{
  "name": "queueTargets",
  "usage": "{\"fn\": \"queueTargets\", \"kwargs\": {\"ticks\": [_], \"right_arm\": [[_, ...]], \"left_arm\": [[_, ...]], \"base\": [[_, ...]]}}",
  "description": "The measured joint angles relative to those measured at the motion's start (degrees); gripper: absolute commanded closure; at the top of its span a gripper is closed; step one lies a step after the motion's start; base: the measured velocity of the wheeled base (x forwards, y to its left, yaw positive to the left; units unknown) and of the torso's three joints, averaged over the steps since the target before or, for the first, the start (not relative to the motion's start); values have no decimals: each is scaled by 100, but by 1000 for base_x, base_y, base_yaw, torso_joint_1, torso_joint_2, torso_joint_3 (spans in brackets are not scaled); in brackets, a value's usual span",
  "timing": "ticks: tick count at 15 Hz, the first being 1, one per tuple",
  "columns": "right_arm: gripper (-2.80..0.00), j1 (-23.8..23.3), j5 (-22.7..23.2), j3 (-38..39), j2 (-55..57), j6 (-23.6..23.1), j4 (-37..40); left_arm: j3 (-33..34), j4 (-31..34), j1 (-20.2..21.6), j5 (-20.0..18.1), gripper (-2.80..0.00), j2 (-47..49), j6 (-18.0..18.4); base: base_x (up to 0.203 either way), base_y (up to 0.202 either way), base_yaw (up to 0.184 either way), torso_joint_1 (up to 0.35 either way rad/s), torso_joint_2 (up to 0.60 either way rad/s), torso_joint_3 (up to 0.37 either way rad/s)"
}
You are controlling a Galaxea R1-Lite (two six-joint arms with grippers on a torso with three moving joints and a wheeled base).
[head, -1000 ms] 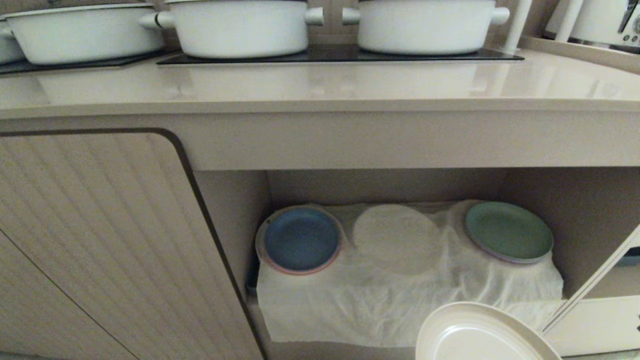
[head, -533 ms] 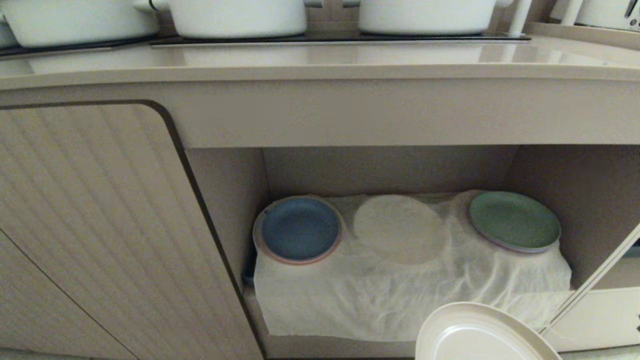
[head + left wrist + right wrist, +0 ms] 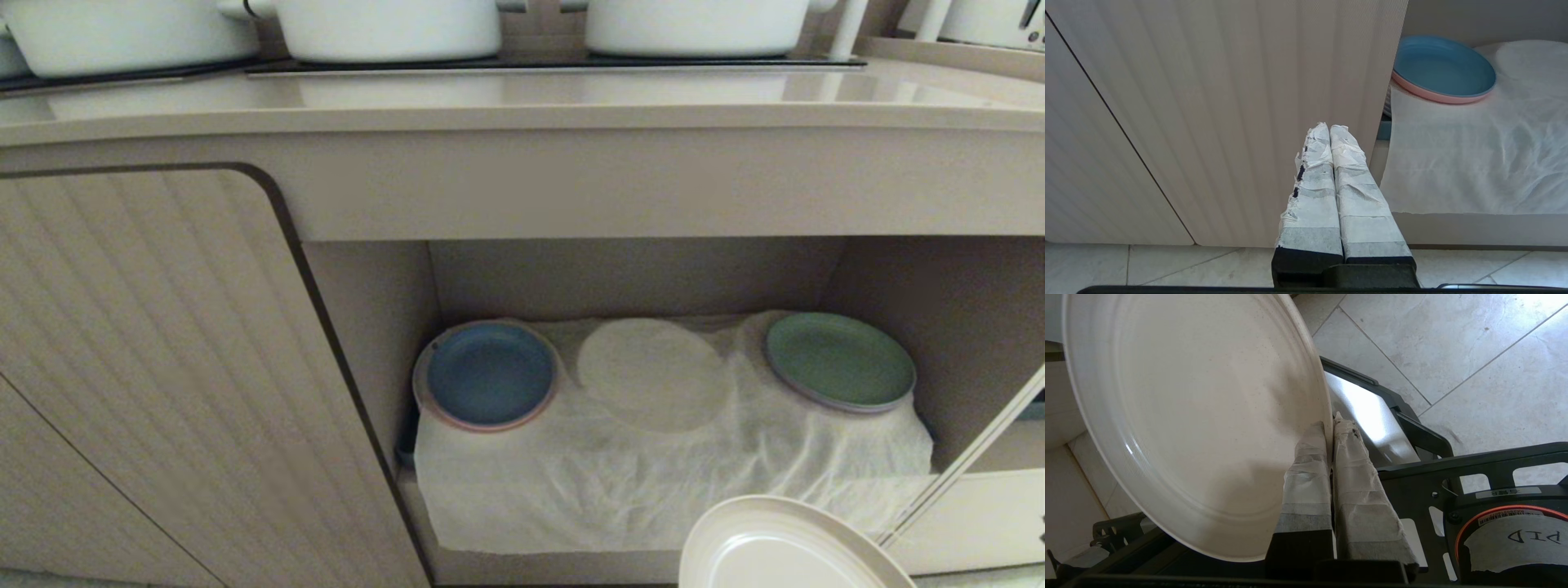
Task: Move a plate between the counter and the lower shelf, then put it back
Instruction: Put the plate in the cupboard
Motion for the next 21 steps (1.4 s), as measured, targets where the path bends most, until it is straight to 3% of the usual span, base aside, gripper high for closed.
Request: {"fn": "queueTargets", "kwargs": {"ticks": [12,21], "right_arm": [[0,38,-33,16,175,-36,-171],[0,-54,-13,-134,1537,-38,-1410]], "left_arm": [[0,0,0,-2,0,0,0],[0,0,0,2,0,0,2]], "base": [[0,0,0,0,0,0],[0,0,0,0,0,0]]}}
